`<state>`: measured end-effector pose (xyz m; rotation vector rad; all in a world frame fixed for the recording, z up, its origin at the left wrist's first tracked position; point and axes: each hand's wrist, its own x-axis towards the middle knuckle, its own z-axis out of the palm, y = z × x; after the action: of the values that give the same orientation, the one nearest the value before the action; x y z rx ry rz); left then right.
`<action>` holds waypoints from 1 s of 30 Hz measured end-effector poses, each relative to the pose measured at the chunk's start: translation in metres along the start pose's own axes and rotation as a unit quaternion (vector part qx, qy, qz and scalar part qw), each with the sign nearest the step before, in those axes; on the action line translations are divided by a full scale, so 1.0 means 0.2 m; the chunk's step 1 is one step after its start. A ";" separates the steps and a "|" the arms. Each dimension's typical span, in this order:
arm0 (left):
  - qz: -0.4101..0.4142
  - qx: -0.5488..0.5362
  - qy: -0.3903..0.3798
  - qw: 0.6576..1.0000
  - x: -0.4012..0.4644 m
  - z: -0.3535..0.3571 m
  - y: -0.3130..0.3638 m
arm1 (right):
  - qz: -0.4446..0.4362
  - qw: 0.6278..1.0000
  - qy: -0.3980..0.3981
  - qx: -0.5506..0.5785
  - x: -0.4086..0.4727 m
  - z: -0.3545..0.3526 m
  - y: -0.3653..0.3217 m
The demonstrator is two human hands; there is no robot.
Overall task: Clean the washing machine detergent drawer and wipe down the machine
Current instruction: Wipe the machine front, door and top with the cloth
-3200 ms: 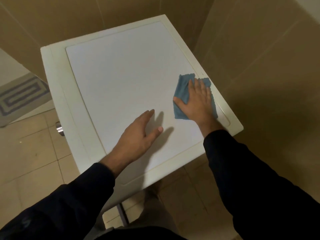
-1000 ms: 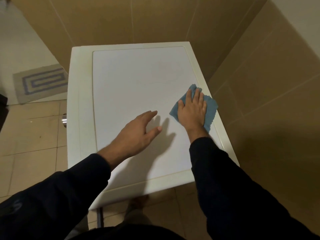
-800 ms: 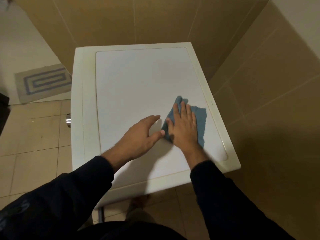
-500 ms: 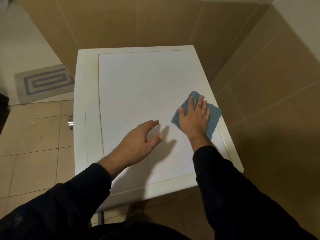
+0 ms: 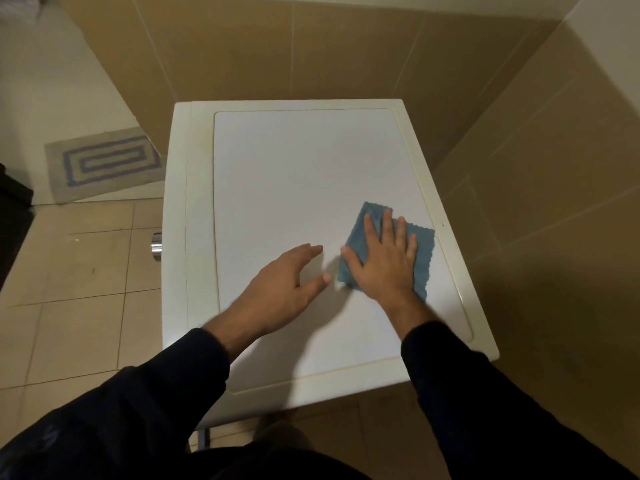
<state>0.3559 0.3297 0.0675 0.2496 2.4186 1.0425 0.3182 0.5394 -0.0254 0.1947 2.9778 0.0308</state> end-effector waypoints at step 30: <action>-0.052 -0.045 0.065 0.996 -0.09 -0.06 -0.25 | -0.109 0.993 -0.005 0.050 -0.32 0.06 -0.45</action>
<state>0.3670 0.2807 0.0456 0.0263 2.4614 1.1495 0.3707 0.4417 -0.0297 -0.1188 2.9739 -0.1445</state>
